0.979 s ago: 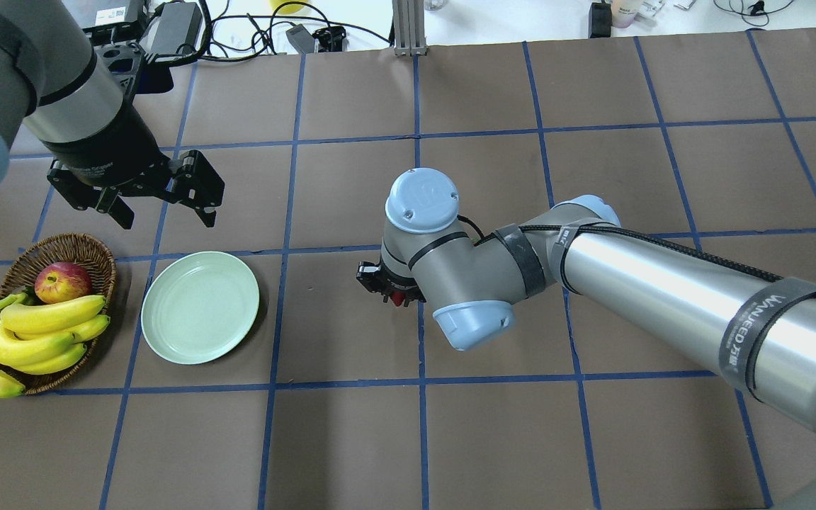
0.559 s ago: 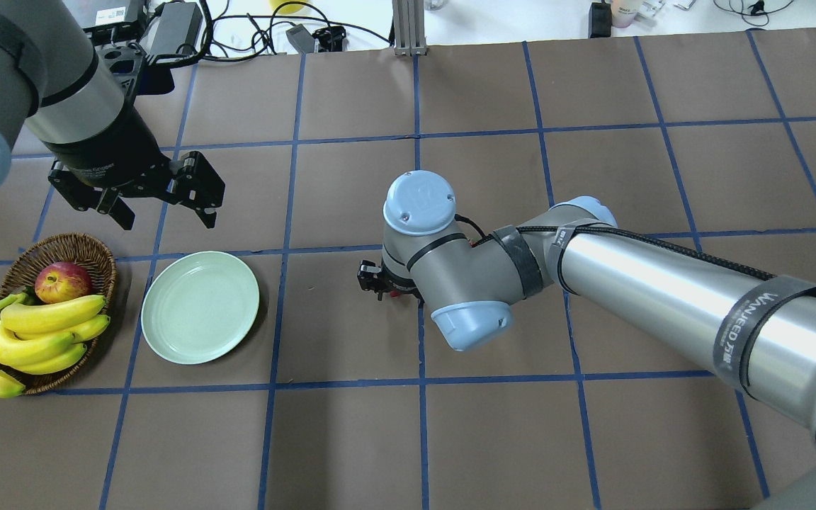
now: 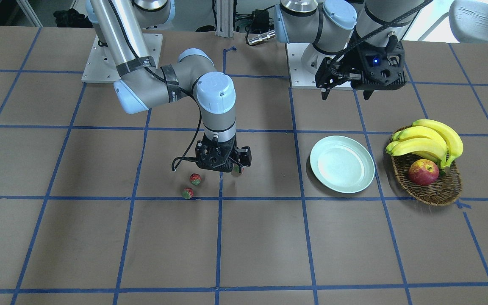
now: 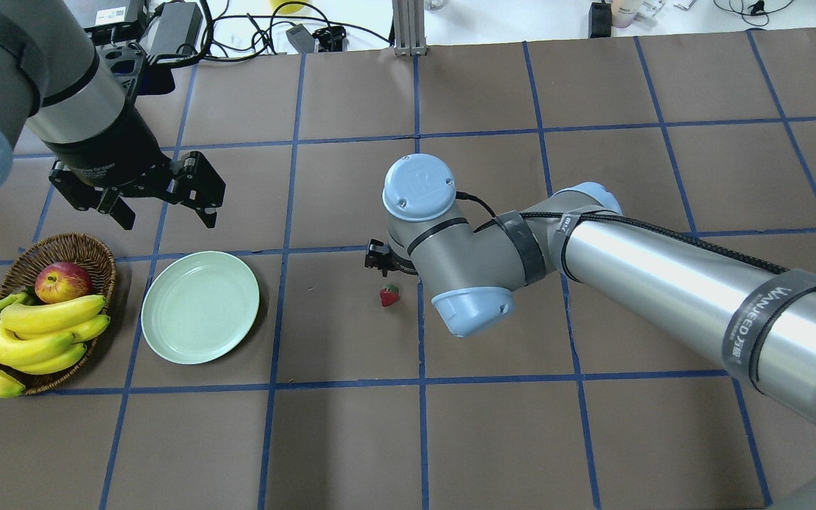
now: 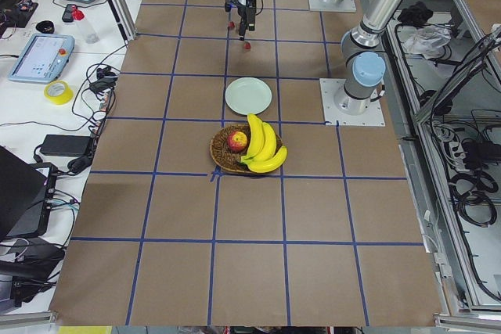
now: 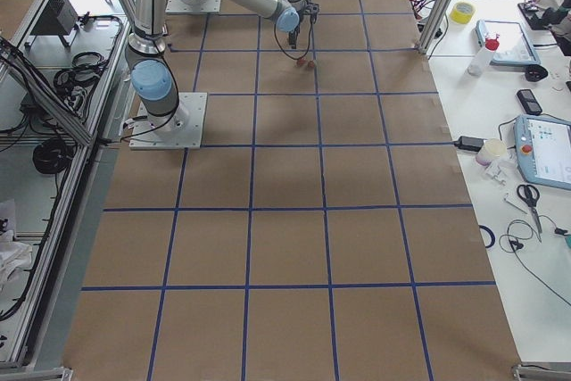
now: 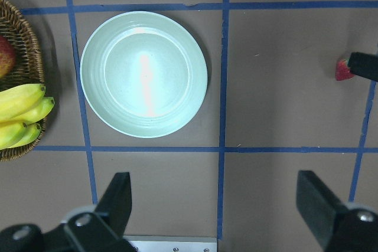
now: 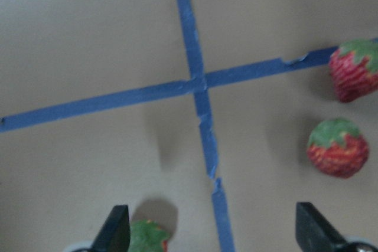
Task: Collect all strawberries into plate
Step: 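Return the right gripper and grasp a second strawberry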
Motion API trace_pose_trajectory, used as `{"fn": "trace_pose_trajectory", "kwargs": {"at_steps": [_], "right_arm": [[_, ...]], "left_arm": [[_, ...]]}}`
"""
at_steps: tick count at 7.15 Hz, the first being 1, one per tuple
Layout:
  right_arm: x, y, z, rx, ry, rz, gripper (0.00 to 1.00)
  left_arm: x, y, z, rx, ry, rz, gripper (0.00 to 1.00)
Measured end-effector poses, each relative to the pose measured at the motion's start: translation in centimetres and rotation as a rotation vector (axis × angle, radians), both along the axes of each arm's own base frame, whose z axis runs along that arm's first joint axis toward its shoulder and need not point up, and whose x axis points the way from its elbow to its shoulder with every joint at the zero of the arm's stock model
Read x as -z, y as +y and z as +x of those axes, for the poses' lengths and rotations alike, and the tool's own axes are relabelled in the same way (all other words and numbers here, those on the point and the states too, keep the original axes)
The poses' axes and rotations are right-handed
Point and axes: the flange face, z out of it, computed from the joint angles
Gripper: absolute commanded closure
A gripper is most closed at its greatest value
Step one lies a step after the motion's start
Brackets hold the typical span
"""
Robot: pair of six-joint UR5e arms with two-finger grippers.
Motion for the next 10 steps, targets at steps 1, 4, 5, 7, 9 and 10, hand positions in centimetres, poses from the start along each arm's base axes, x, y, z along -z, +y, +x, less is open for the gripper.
{"fn": "trace_pose_trajectory", "kwargs": {"at_steps": [1, 4, 5, 7, 9, 10], "right_arm": [[-0.2, -1.7, -2.5, 0.025, 0.037, -0.019, 0.00], [0.4, -4.5, -7.3, 0.095, 0.063, -0.012, 0.11], [1.1, -4.7, -7.6, 0.096, 0.066, -0.002, 0.12], [2.7, -4.9, -7.7, 0.097, 0.075, 0.019, 0.44], [3.5, -4.9, -7.7, 0.098, 0.078, 0.031, 0.97], [3.5, -4.9, -7.7, 0.097, 0.075, 0.030, 1.00]], "left_arm": [[0.0, 0.0, 0.0, 0.000, 0.000, 0.001, 0.00], [0.1, 0.0, 0.0, -0.001, 0.001, 0.003, 0.00], [0.2, -0.1, 0.0, -0.001, 0.001, 0.004, 0.00], [0.3, -0.1, 0.0, -0.001, 0.003, 0.006, 0.00], [0.4, -0.2, 0.0, -0.001, 0.004, 0.009, 0.00], [0.5, -0.2, 0.0, -0.002, 0.005, 0.010, 0.00]]}}
